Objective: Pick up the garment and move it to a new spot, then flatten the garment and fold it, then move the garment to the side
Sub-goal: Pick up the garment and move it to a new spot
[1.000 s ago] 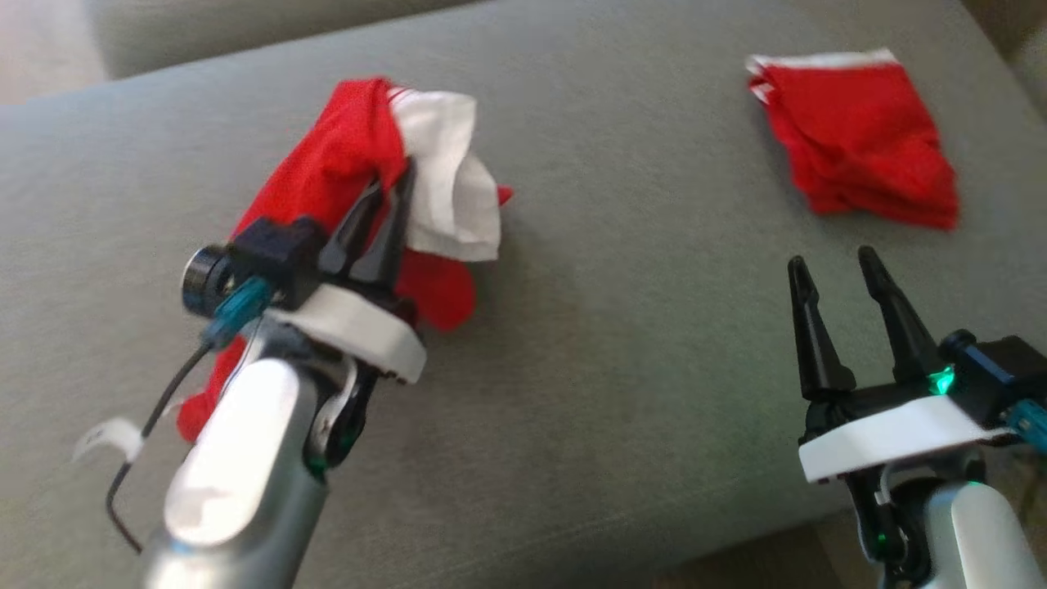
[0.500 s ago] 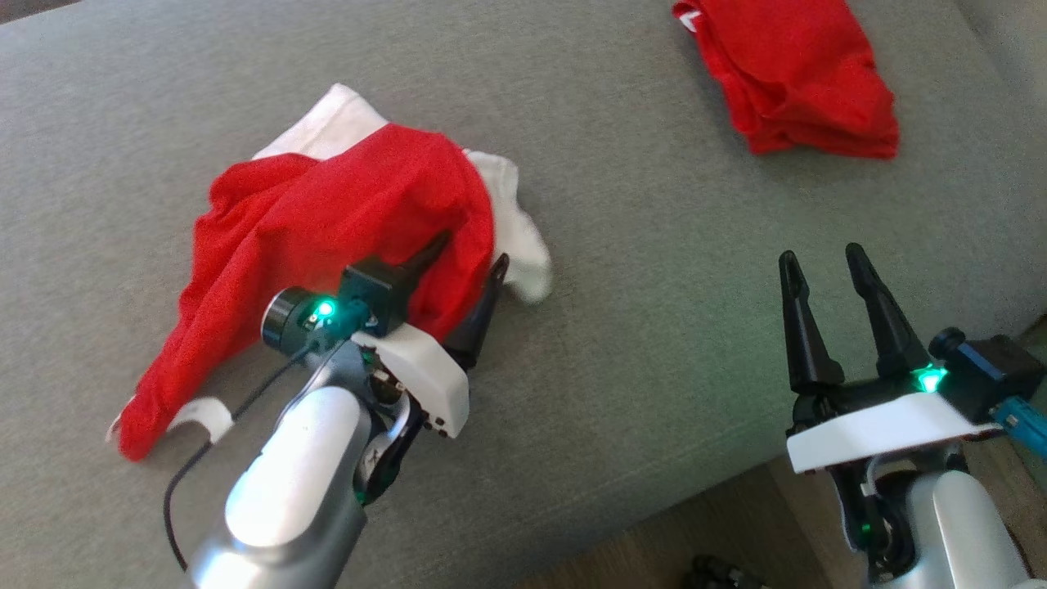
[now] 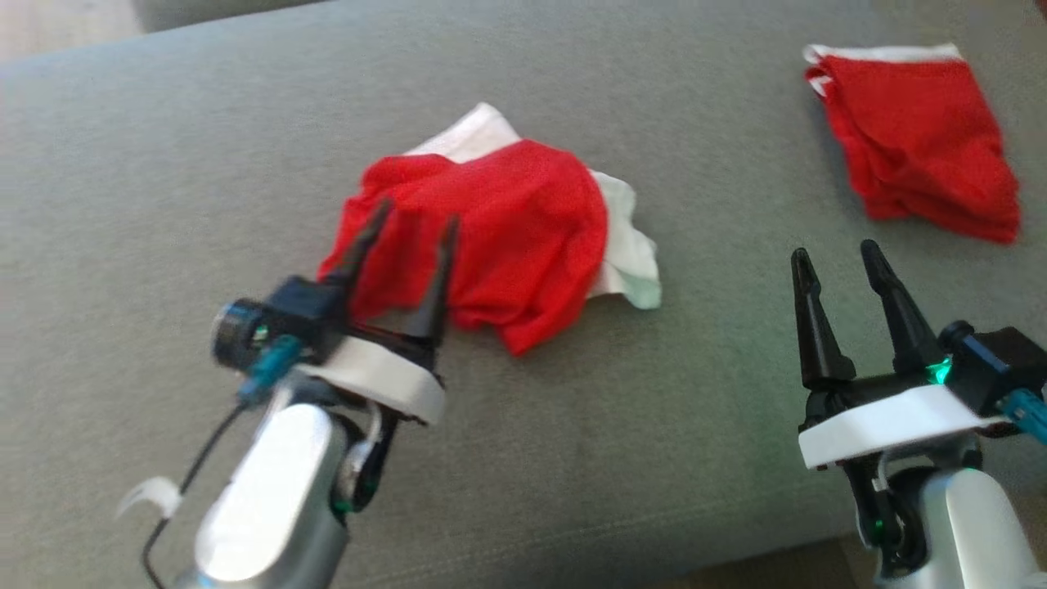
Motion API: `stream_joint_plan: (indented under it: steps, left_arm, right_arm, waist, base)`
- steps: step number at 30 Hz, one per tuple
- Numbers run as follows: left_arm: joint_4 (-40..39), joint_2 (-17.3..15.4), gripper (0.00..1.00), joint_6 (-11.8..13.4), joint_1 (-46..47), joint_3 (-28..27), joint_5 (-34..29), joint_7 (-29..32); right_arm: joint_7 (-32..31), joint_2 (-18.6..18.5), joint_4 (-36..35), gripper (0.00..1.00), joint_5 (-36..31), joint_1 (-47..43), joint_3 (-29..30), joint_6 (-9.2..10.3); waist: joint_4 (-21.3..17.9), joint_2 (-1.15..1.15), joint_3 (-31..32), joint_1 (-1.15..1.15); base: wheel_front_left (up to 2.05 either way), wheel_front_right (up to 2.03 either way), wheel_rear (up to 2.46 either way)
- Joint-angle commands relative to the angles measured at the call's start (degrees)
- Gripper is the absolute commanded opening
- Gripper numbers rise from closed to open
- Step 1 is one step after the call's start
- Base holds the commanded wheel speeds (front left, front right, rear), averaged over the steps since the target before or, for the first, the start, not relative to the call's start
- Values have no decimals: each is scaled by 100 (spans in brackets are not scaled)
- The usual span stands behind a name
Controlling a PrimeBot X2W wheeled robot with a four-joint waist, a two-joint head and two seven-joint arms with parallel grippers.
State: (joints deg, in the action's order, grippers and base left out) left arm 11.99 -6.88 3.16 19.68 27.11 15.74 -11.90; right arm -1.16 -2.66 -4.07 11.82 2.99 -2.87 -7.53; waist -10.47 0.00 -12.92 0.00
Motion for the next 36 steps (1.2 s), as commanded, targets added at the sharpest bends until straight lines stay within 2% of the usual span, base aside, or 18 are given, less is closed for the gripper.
stream_joint_plan:
  steps: [1,6,13,25,36]
  left_arm:
    - [-271,-152,100,149,-8,-387,89,-102]
    - [-372,-378,100,412,-275,-845,234,-179]
    - [-390,-774,100,435,-694,-1231,403,-226]
    - [-626,-1026,100,319,-1409,-1222,556,-175]
    - [-874,-1055,100,423,-1838,-1152,630,-27]
  right_arm:
    - [-75,-22,-261,100,-64,135,-67,4]
    - [-223,-22,-327,100,-148,22,-10,4]
    - [-368,-22,-351,100,-200,-116,2,4]
    - [-508,-21,-340,100,-262,-374,-22,4]
    - [-641,-32,-417,100,-284,-602,1,4]
  waist:
    - [365,0,276,0]
    - [672,0,476,0]
    - [902,0,702,0]
    - [923,0,1058,0]
    - [891,0,1299,0]
  base:
    - [0,0,0]
    - [0,0,0]
    - [0,0,0]
    - [0,0,0]
    - [0,0,0]
